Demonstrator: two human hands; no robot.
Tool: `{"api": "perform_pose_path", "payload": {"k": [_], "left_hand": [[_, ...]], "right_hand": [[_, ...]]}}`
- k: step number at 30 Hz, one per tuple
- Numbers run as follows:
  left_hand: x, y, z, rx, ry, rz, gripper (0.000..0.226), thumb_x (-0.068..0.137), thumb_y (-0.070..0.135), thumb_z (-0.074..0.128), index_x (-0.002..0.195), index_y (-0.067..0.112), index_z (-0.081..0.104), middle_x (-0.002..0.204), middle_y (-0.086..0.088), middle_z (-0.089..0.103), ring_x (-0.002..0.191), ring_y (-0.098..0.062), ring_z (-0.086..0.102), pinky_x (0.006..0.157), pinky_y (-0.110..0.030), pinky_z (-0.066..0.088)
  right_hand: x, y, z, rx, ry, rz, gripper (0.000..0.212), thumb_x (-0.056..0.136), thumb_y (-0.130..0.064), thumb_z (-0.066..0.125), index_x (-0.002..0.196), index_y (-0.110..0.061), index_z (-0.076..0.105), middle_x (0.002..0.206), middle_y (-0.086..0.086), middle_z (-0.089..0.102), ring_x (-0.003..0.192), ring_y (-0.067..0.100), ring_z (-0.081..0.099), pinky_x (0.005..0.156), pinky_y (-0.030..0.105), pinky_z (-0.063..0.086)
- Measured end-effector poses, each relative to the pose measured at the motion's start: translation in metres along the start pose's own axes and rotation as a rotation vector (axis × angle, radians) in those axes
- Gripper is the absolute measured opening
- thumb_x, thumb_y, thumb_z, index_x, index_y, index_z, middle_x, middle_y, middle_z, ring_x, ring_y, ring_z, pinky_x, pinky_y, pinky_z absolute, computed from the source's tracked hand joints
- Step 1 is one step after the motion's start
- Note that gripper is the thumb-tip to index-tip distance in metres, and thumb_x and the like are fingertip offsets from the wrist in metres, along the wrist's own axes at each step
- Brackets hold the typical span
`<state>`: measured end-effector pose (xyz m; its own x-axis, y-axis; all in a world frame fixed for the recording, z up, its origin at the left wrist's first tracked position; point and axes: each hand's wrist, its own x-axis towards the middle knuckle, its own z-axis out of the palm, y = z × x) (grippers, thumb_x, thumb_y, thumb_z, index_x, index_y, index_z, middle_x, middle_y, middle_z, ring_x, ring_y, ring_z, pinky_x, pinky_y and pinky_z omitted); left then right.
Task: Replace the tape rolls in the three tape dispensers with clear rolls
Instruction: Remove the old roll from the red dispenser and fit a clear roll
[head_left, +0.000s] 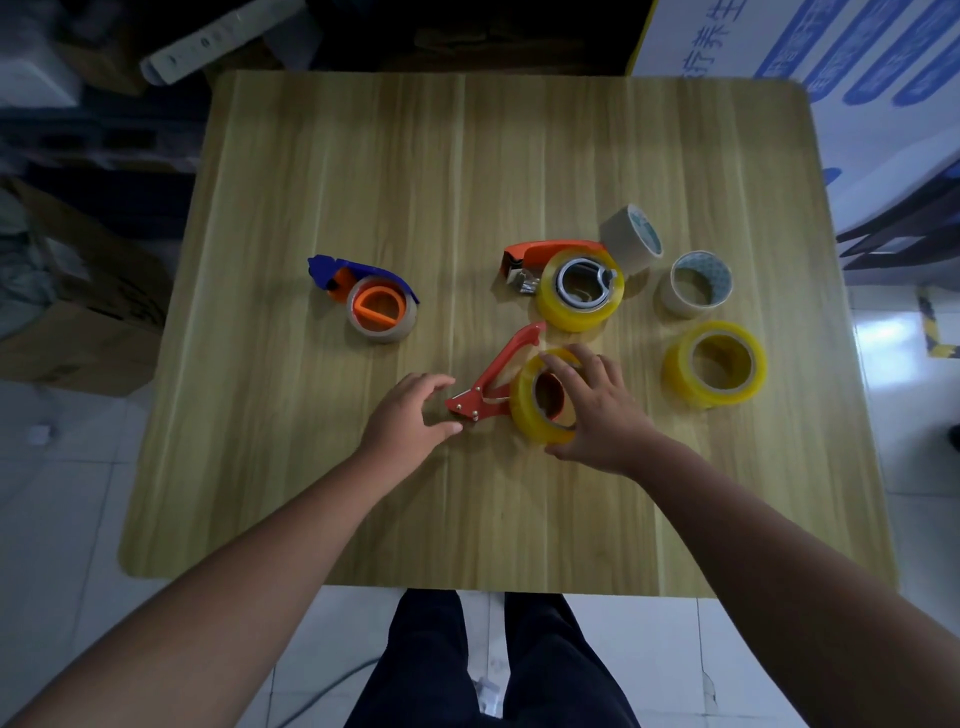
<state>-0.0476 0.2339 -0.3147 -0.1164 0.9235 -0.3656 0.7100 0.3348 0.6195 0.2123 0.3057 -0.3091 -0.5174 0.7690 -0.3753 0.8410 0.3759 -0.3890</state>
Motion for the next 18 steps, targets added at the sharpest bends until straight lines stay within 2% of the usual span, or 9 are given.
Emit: {"api": "perform_pose_path", "payload": {"k": [5, 9, 13, 18], "left_hand": [[0.004, -0.001, 0.007, -0.051, 0.03, 0.032, 0.035, 0.085, 0.024, 0.071, 0.12, 0.024, 0.065, 0.115, 0.006, 0.065, 0.104, -0.011, 0.06, 0.089, -0.028, 0.049], [0.006, -0.001, 0.006, -0.09, 0.03, 0.032, 0.031, 0.088, 0.02, 0.069, 0.119, 0.022, 0.068, 0.114, 0.003, 0.068, 0.102, -0.012, 0.062, 0.089, -0.026, 0.048], [0.009, -0.002, 0.005, -0.12, 0.024, 0.013, 0.028, 0.09, 0.018, 0.066, 0.117, 0.023, 0.068, 0.114, 0.003, 0.069, 0.103, -0.012, 0.062, 0.092, -0.03, 0.05], [0.014, -0.004, 0.002, -0.121, 0.007, 0.016, 0.027, 0.09, 0.018, 0.065, 0.117, 0.024, 0.068, 0.113, 0.003, 0.07, 0.103, -0.011, 0.063, 0.09, -0.029, 0.051]], "right_hand": [[0.003, -0.003, 0.003, -0.01, 0.009, 0.003, 0.117, 0.066, -0.052, 0.082, 0.154, -0.038, 0.005, 0.16, 0.002, 0.005, 0.143, 0.034, 0.007, 0.112, 0.051, 0.03], [0.005, 0.001, 0.002, -0.024, 0.007, -0.02, 0.117, 0.065, -0.05, 0.083, 0.154, -0.038, 0.007, 0.159, 0.003, 0.005, 0.142, 0.034, 0.007, 0.112, 0.053, 0.031], [0.006, 0.005, 0.002, -0.032, -0.005, -0.028, 0.117, 0.064, -0.05, 0.083, 0.153, -0.039, 0.008, 0.159, 0.002, 0.006, 0.142, 0.034, 0.008, 0.111, 0.053, 0.033], [0.011, 0.0, 0.004, -0.06, -0.012, -0.035, 0.114, 0.065, -0.05, 0.082, 0.154, -0.037, 0.01, 0.16, 0.005, 0.007, 0.143, 0.036, 0.008, 0.113, 0.052, 0.028]]}}
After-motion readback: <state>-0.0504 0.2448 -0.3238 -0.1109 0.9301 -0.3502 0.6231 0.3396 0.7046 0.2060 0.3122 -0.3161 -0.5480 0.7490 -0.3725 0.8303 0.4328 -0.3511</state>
